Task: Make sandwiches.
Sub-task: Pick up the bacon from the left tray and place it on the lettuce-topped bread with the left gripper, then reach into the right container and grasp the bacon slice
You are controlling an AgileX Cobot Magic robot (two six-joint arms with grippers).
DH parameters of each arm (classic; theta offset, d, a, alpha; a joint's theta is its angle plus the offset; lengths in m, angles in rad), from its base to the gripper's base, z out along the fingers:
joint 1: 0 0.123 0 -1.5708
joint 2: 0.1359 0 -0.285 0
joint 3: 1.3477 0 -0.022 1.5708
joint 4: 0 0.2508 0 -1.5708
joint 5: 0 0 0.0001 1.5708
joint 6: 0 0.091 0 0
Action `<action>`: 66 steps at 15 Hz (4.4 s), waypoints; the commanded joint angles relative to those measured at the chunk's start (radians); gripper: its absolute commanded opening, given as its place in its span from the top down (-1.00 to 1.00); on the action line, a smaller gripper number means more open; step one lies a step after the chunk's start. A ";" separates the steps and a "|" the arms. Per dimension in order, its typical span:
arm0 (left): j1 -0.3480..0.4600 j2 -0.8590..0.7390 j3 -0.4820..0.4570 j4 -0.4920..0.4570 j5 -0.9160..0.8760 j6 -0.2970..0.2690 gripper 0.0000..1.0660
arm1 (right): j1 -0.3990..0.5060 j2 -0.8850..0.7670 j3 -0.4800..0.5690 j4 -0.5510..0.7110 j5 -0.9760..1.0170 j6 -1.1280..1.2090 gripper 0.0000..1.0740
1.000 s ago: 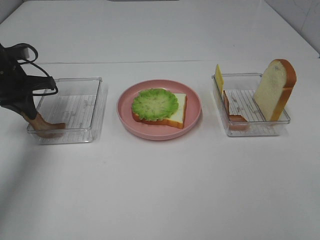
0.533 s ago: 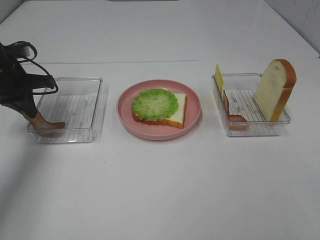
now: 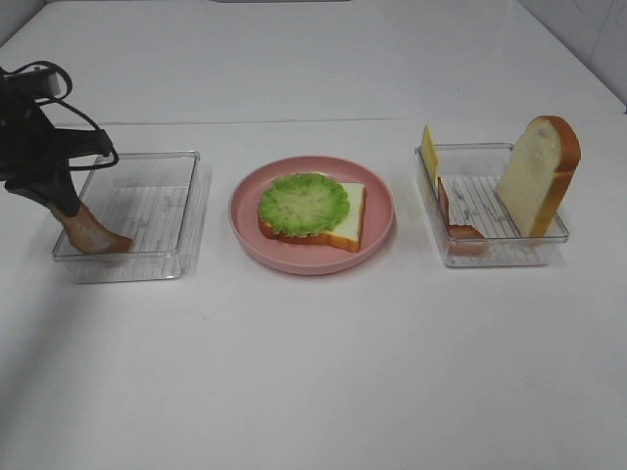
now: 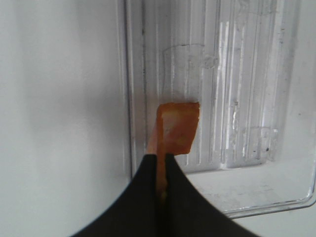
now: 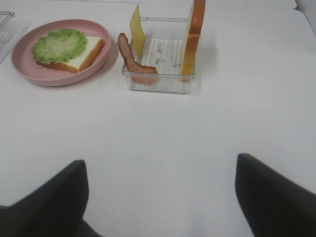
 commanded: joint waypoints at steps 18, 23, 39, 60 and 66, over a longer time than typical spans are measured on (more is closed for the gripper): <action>-0.285 0.255 -0.252 -1.076 0.006 0.580 1.00 | -0.006 -0.015 0.002 0.004 -0.009 -0.005 -0.45; -0.294 0.315 -0.252 -1.062 -0.003 0.607 1.00 | -0.006 -0.015 0.002 0.004 -0.009 -0.005 -0.45; -0.273 0.281 -0.252 -0.873 -0.149 0.670 -0.19 | -0.006 -0.015 0.002 0.004 -0.009 -0.005 -0.45; -0.277 -0.658 -0.072 0.316 0.402 -0.200 -0.47 | -0.006 -0.015 0.002 0.004 -0.009 -0.005 -0.45; -0.277 -1.163 0.459 0.328 0.359 -0.235 -0.47 | -0.006 -0.015 0.002 0.004 -0.009 -0.005 -0.45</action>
